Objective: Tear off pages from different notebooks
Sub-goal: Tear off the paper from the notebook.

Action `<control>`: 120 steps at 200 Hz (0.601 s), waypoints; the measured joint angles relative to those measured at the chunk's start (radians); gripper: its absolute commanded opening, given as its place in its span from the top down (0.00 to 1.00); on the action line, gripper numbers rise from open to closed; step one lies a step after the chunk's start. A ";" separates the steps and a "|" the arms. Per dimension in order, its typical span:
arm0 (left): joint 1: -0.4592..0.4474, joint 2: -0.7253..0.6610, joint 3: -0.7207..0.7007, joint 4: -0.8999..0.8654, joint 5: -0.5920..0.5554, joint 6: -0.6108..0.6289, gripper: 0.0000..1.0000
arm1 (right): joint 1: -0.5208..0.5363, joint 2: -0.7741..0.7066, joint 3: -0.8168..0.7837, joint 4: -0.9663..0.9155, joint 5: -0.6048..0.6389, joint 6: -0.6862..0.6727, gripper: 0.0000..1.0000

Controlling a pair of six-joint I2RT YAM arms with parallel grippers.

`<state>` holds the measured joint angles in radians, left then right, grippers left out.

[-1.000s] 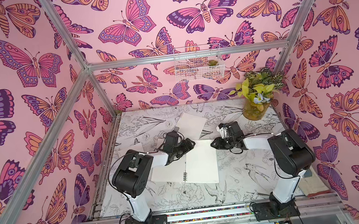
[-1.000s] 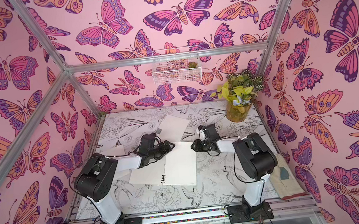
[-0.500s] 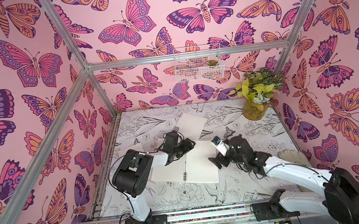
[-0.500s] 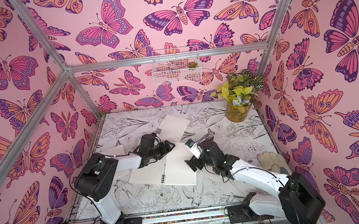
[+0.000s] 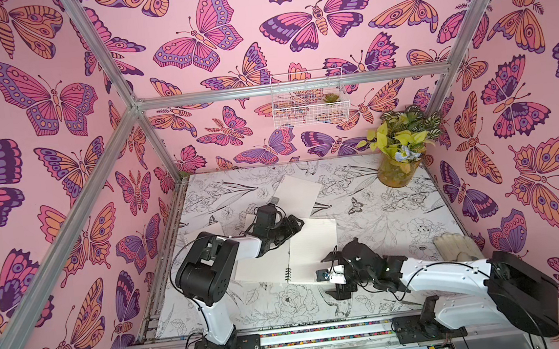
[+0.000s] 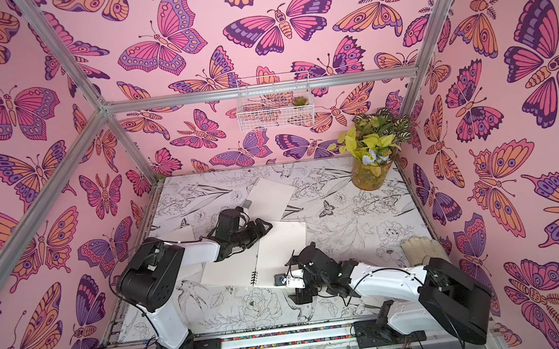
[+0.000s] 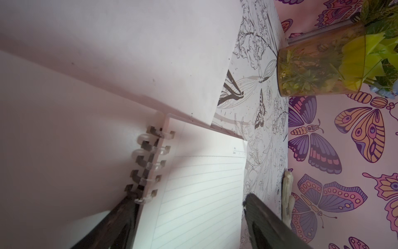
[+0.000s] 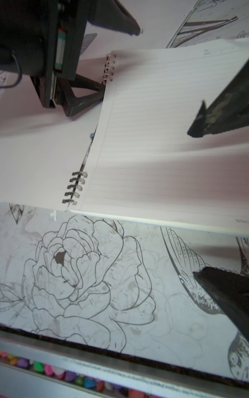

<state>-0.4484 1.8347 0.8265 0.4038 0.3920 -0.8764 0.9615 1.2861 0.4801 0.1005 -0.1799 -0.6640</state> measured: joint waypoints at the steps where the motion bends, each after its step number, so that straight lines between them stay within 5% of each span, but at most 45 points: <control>1: 0.000 0.000 0.000 0.000 0.000 0.000 0.19 | 0.002 0.002 0.000 0.000 0.000 -0.002 0.00; 39: 0.005 0.000 -0.006 0.013 0.005 0.000 0.19 | 0.023 0.055 0.018 0.000 0.032 -0.051 0.05; 81: 0.006 0.000 -0.007 0.015 0.007 0.000 0.19 | 0.023 0.057 0.027 -0.004 0.124 -0.067 0.21; 120: 0.010 0.000 -0.007 0.015 0.012 0.000 0.19 | 0.023 0.082 0.044 0.008 0.201 -0.066 0.54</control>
<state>-0.4389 1.8351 0.8192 0.4187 0.4038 -0.8768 0.9848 1.3678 0.5243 0.1085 0.0208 -0.7300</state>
